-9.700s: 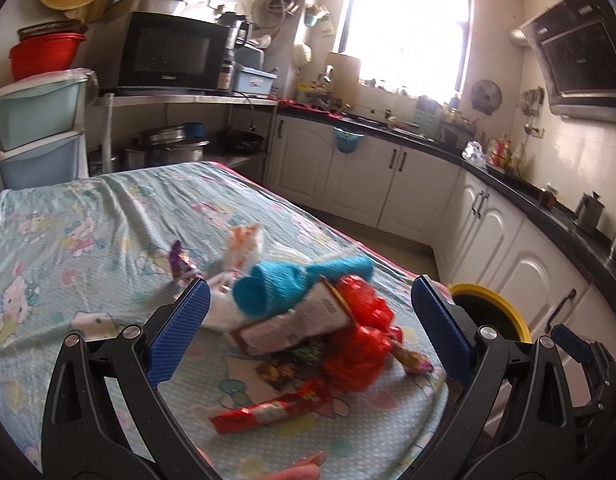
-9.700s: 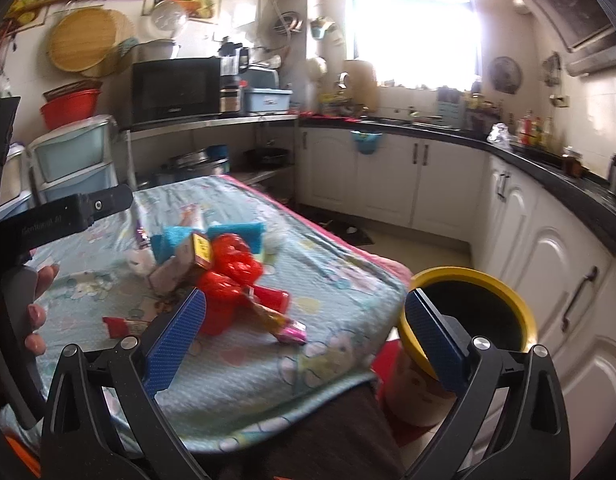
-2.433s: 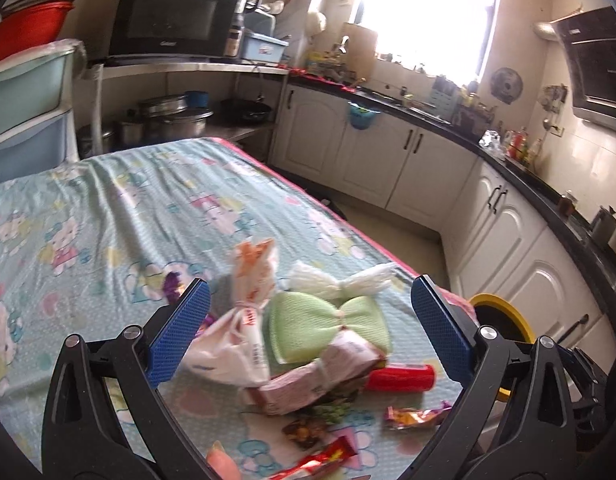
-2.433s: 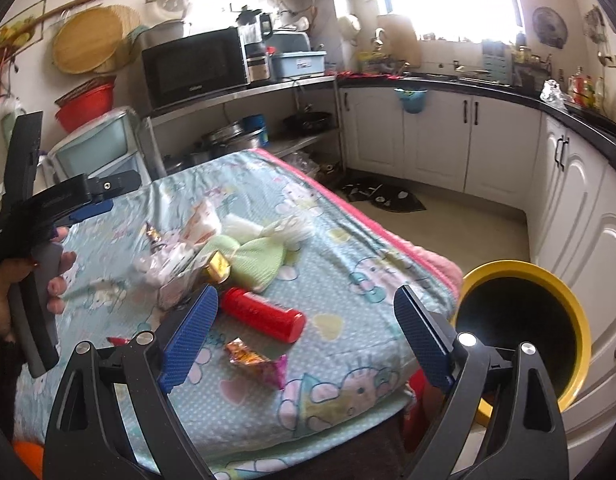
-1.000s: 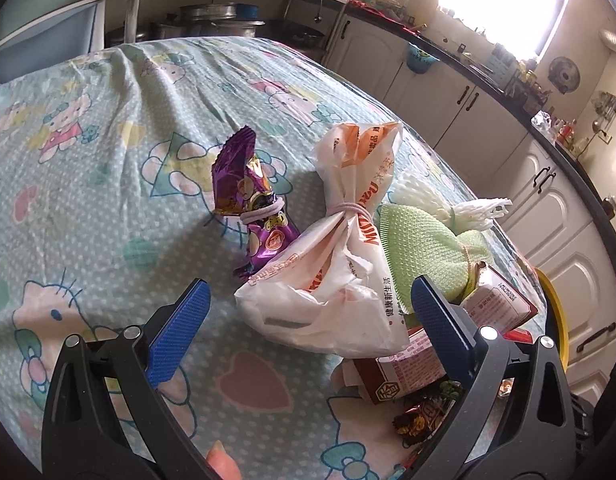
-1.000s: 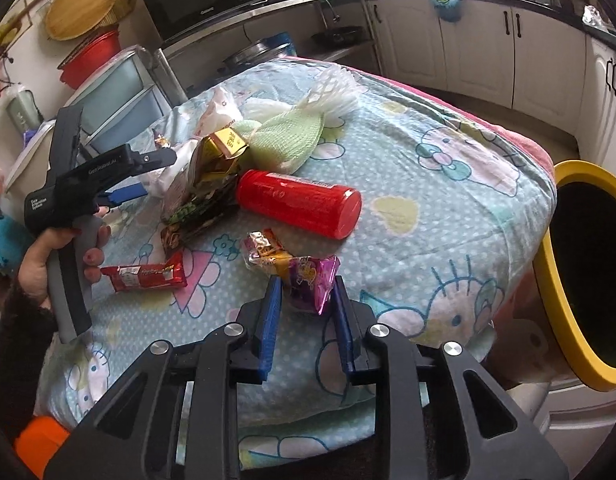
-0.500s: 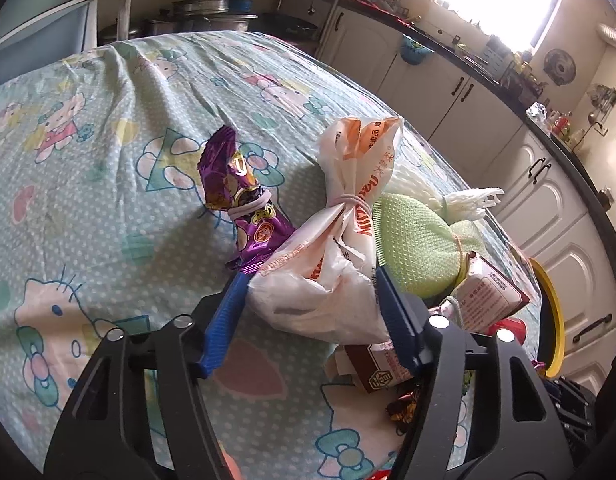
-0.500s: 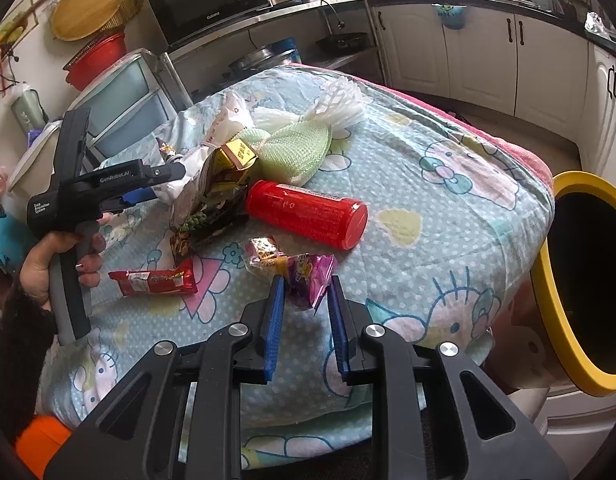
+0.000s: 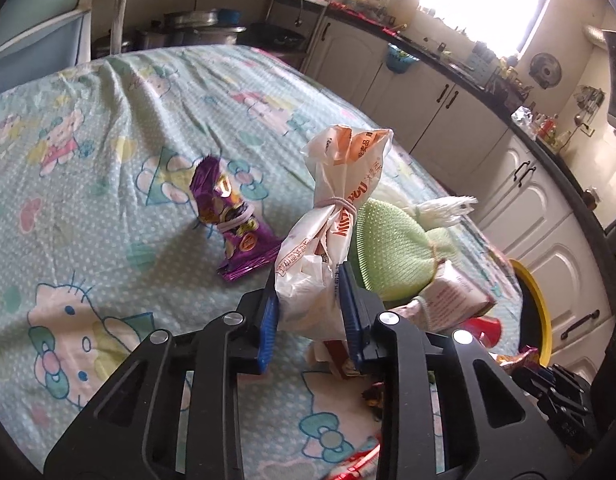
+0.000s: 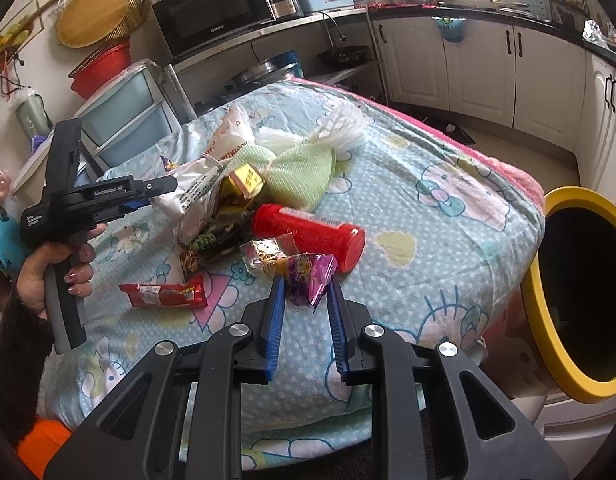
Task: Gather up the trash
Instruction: 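Grasp the white plastic bag with the left tool while the right tool grasps a snack wrapper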
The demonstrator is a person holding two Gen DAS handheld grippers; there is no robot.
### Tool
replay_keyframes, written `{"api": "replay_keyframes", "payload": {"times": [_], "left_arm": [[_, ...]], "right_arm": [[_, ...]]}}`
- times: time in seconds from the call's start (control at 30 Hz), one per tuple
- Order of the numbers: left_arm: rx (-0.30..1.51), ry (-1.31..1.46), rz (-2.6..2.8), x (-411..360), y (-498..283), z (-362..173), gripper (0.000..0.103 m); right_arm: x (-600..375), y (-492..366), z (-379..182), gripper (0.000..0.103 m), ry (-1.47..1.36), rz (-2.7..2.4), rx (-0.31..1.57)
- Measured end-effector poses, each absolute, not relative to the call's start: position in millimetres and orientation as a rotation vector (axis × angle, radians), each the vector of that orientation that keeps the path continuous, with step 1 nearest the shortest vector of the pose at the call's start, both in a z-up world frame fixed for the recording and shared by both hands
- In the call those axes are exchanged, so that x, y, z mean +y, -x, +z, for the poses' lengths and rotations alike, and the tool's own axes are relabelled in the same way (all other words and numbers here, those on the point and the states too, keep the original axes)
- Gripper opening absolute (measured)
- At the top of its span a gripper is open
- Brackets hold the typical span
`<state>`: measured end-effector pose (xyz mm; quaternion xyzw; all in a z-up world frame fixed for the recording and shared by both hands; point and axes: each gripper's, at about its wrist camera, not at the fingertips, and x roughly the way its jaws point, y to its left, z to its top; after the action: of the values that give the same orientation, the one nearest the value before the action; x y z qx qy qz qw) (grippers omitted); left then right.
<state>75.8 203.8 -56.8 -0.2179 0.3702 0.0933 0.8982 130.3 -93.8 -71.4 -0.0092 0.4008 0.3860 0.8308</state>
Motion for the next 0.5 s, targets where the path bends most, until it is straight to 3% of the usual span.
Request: {"api": "replay_keyframes", "payload": {"times": [0.5], "left_arm": [[0.651, 0.365, 0.173, 180.5, -65.6, -6.5, 0.021]], "right_arm": [[-107.9, -129.8, -50.7, 0.021, -0.008, 0.804, 0.786]]}}
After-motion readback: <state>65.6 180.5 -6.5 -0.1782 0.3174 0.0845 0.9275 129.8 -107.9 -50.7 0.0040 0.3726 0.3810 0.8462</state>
